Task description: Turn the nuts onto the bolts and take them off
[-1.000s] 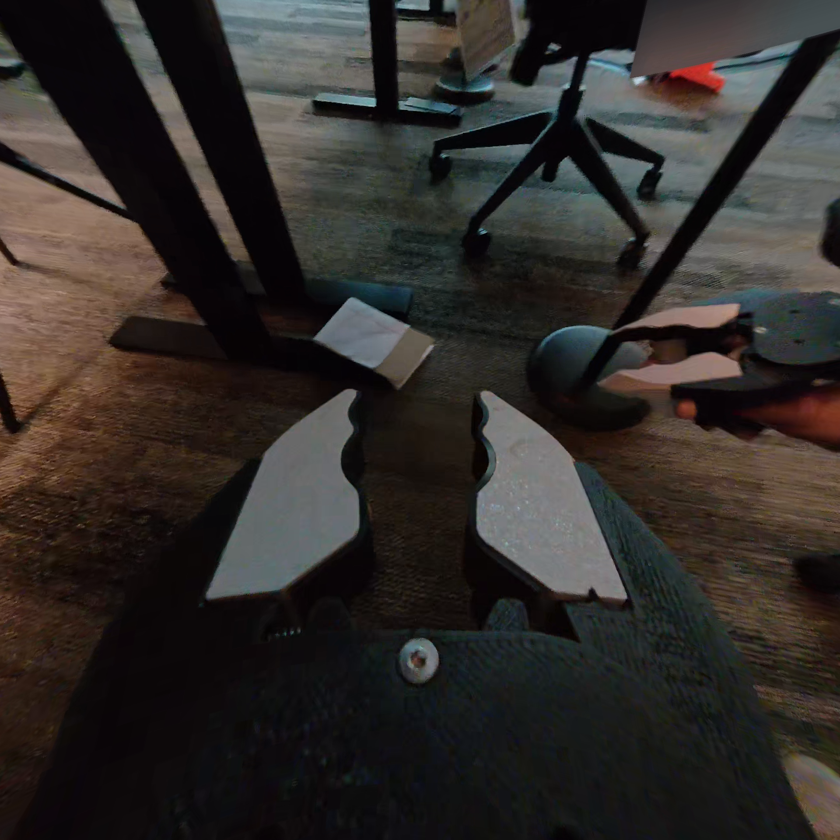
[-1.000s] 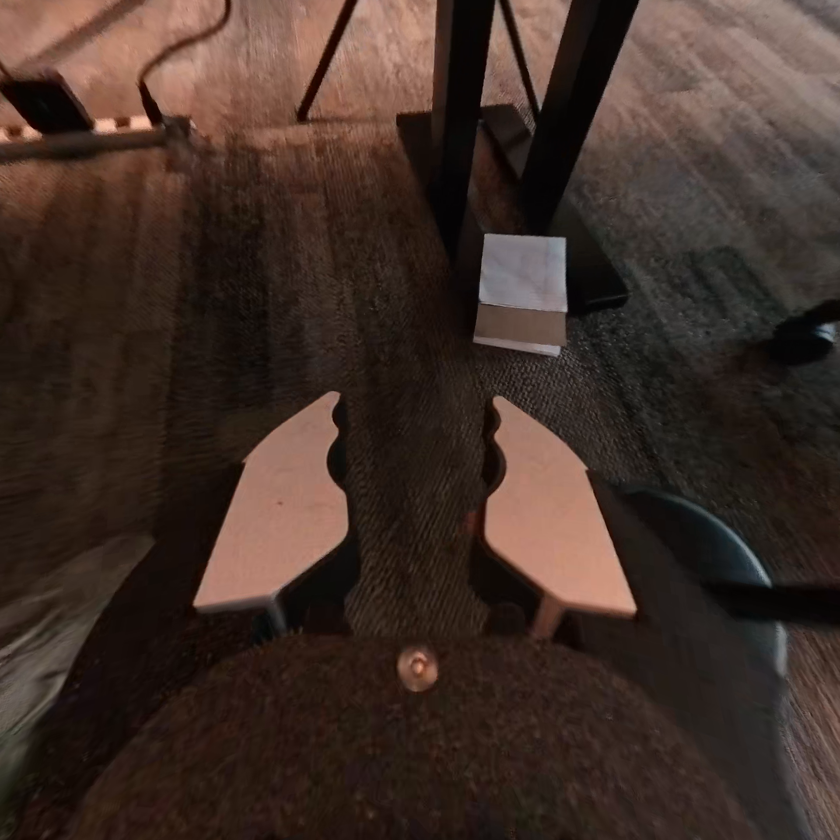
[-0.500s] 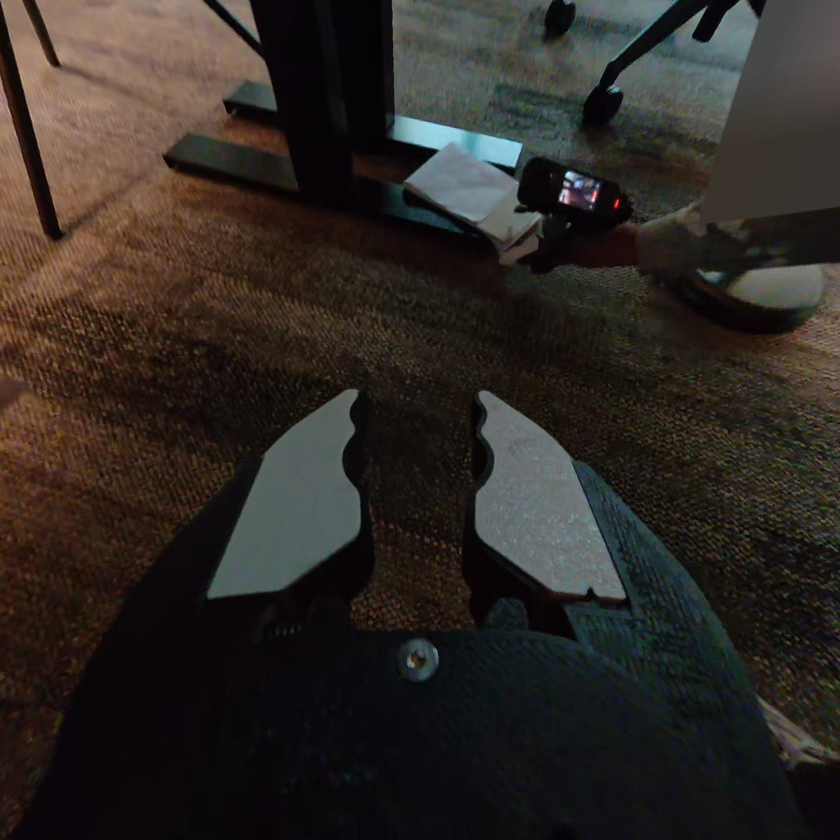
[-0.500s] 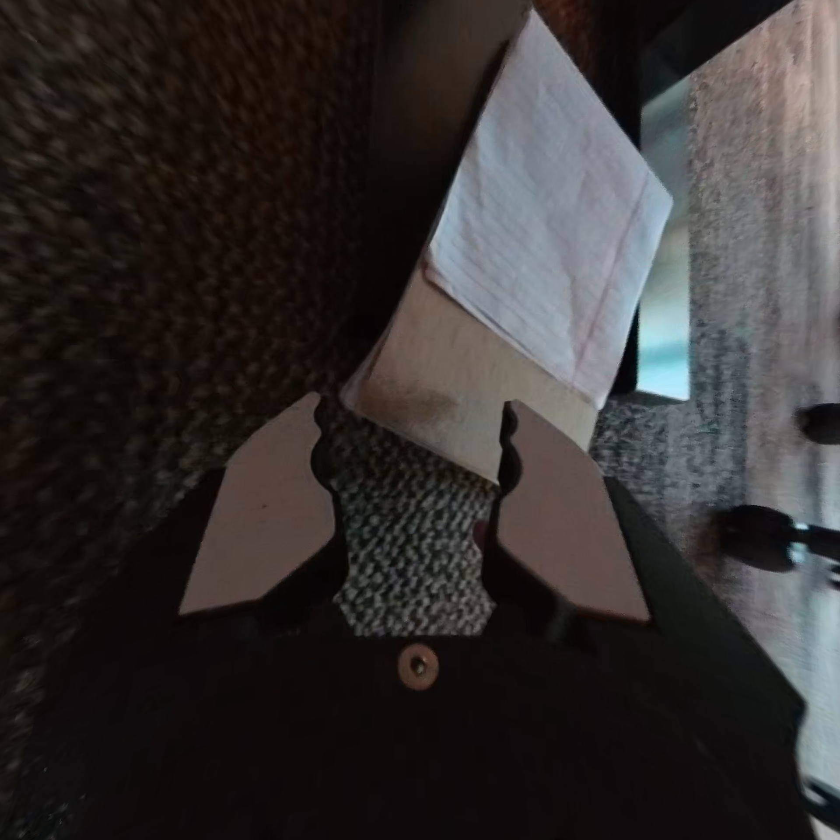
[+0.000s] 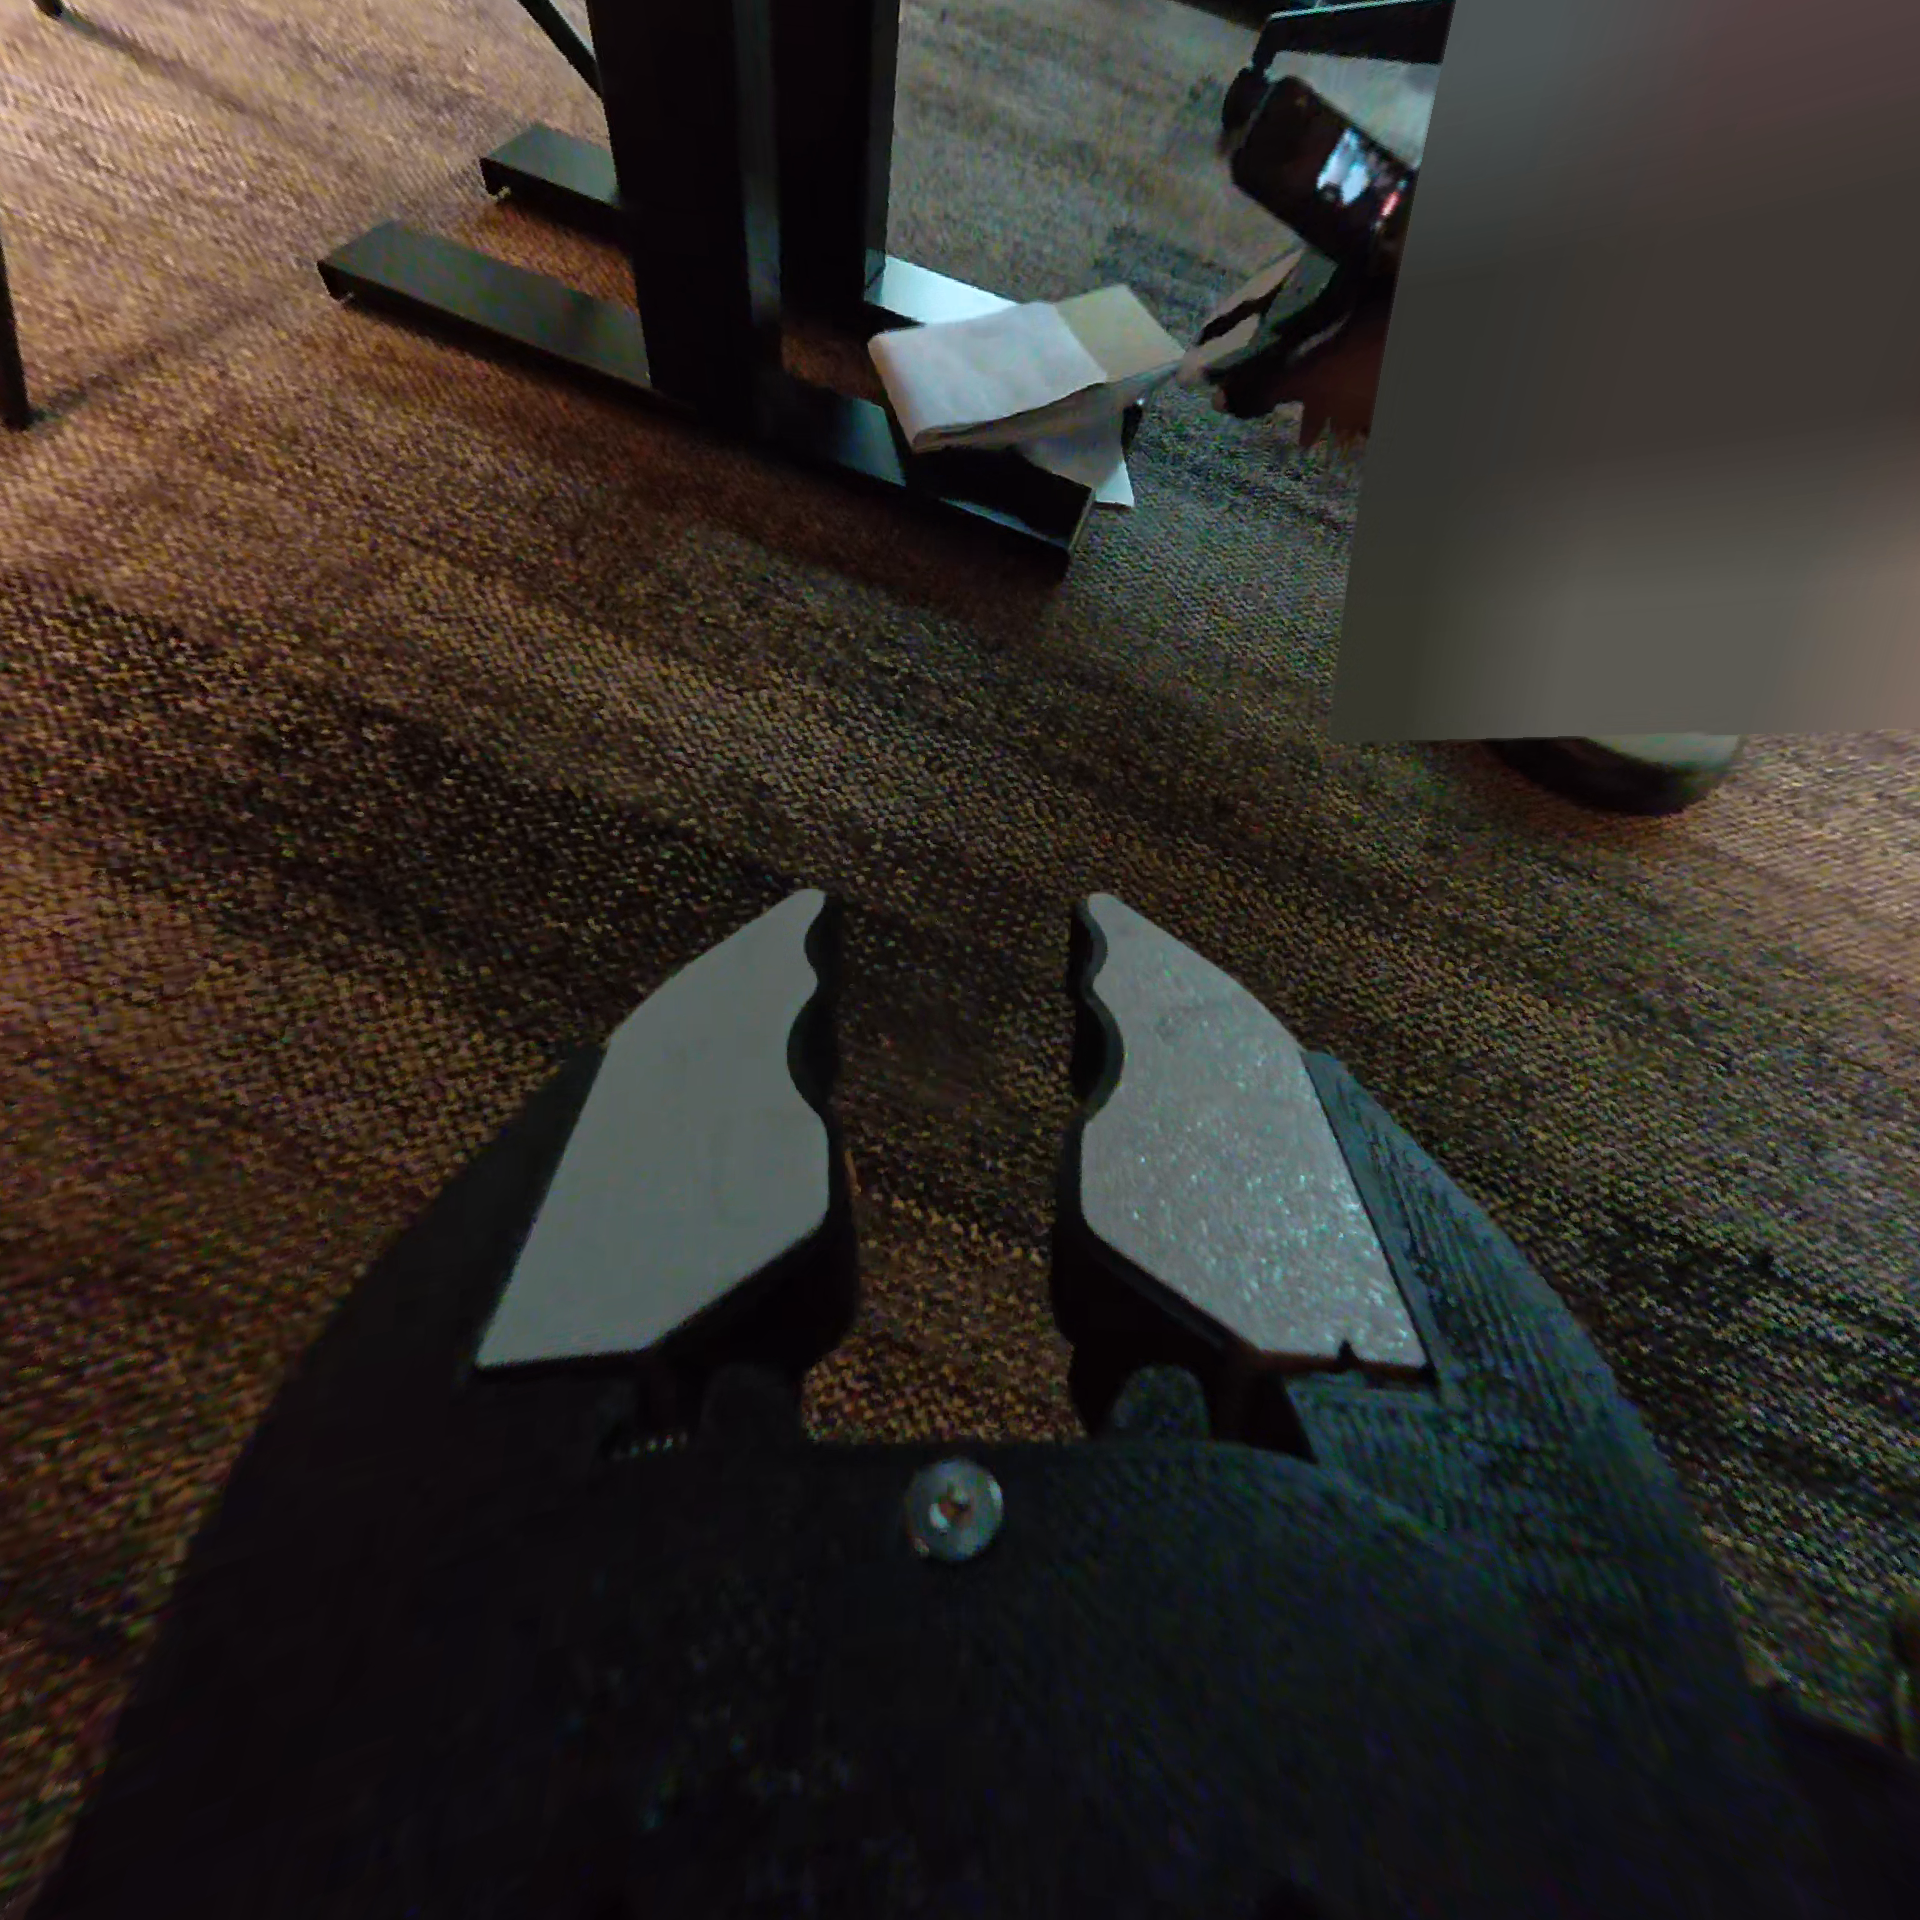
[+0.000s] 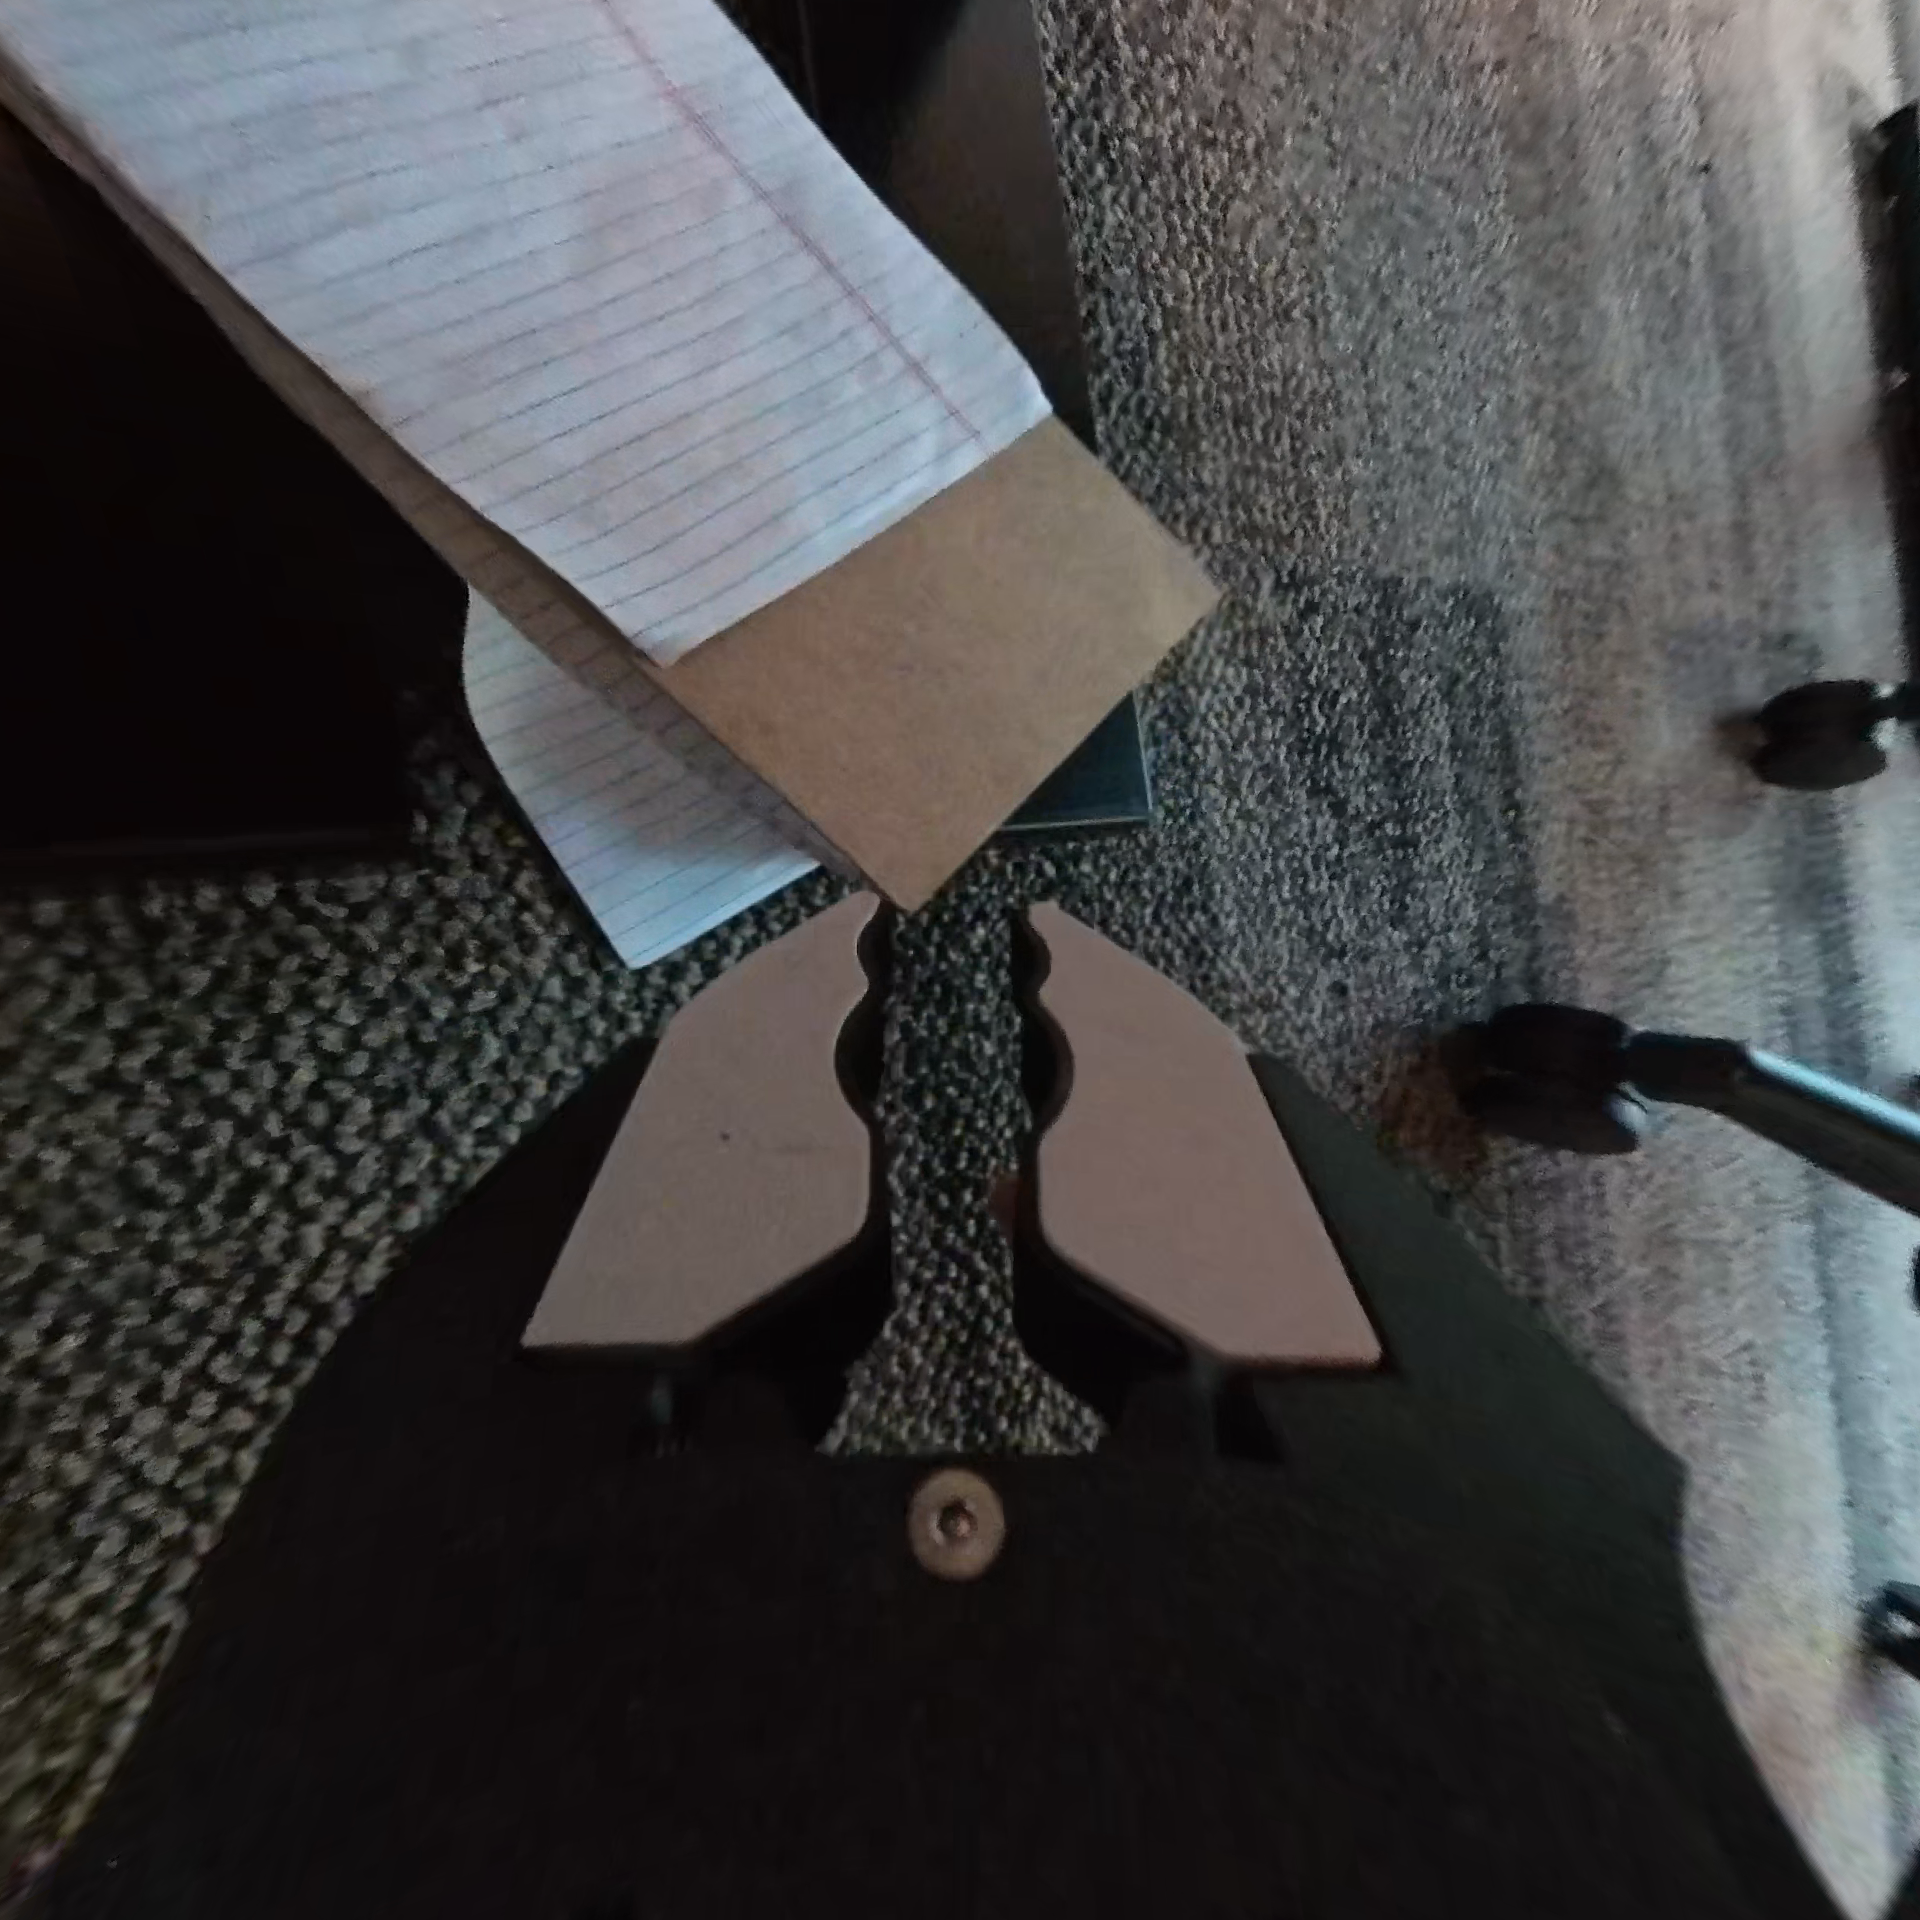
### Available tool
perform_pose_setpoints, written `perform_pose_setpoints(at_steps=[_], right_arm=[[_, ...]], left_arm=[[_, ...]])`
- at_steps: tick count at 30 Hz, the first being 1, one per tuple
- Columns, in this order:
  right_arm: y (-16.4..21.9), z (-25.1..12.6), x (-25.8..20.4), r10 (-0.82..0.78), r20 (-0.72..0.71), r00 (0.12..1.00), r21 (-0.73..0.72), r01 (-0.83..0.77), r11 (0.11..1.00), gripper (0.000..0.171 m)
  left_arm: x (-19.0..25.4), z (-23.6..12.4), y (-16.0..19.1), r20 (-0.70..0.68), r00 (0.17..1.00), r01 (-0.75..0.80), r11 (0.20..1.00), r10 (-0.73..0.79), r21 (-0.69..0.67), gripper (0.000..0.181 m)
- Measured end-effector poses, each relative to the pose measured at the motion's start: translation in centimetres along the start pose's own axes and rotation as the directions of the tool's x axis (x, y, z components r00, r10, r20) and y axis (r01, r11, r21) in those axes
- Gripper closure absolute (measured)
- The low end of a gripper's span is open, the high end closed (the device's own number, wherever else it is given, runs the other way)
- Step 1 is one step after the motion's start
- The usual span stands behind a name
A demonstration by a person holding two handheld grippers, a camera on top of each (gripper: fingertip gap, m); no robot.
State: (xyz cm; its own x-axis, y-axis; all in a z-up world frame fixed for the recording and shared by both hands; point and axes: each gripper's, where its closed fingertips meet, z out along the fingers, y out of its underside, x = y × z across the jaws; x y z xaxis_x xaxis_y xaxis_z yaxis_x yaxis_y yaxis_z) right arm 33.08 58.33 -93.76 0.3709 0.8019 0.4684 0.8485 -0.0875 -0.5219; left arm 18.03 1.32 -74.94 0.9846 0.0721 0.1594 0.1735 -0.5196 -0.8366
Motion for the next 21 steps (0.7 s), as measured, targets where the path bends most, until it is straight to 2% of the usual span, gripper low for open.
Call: perform_pose_setpoints(at_steps=[4, 8, 10, 14, 17, 21], right_arm=[[-0.2, -2.5, -2.1, 0.111, 0.095, 0.989, 0.078, -0.119, 0.99, 0.141], [-0.6, -7.2, -6.0, 0.178, 0.228, 0.957, 0.16, -0.217, 0.963, 0.129], [-0.9, -10.5, -8.7, 0.185, 0.333, 0.925, 0.196, -0.26, 0.945, 0.127], [-1.2, -17.8, -14.2, 0.095, 0.489, 0.867, 0.295, -0.267, 0.917, 0.12], [-0.7, -22.0, -17.9, 0.021, 0.57, 0.821, 0.335, -0.256, 0.907, 0.113], [-0.3, -25.4, -21.2, -0.08, 0.611, 0.787, 0.393, -0.214, 0.894, 0.107]], left_arm=[[0.2, -0.3, 1.2, 0.012, 1.0, 0.028, 1.0, -0.028, 0.001, 0.139], [0.2, -2.2, 4.0, 0.073, 0.994, 0.09, 0.995, -0.087, -0.038, 0.138], [-0.8, -4.6, 6.2, 0.153, 0.978, 0.154, 0.985, -0.141, -0.074, 0.138], [-3.7, -11.6, 10.9, 0.384, 0.899, 0.269, 0.957, -0.209, -0.11, 0.138], [-5.0, -16.2, 12.1, 0.51, 0.836, 0.298, 0.948, -0.203, -0.11, 0.137], [-6.4, -20.0, 12.3, 0.621, 0.735, 0.363, 0.931, -0.271, -0.023, 0.134]])
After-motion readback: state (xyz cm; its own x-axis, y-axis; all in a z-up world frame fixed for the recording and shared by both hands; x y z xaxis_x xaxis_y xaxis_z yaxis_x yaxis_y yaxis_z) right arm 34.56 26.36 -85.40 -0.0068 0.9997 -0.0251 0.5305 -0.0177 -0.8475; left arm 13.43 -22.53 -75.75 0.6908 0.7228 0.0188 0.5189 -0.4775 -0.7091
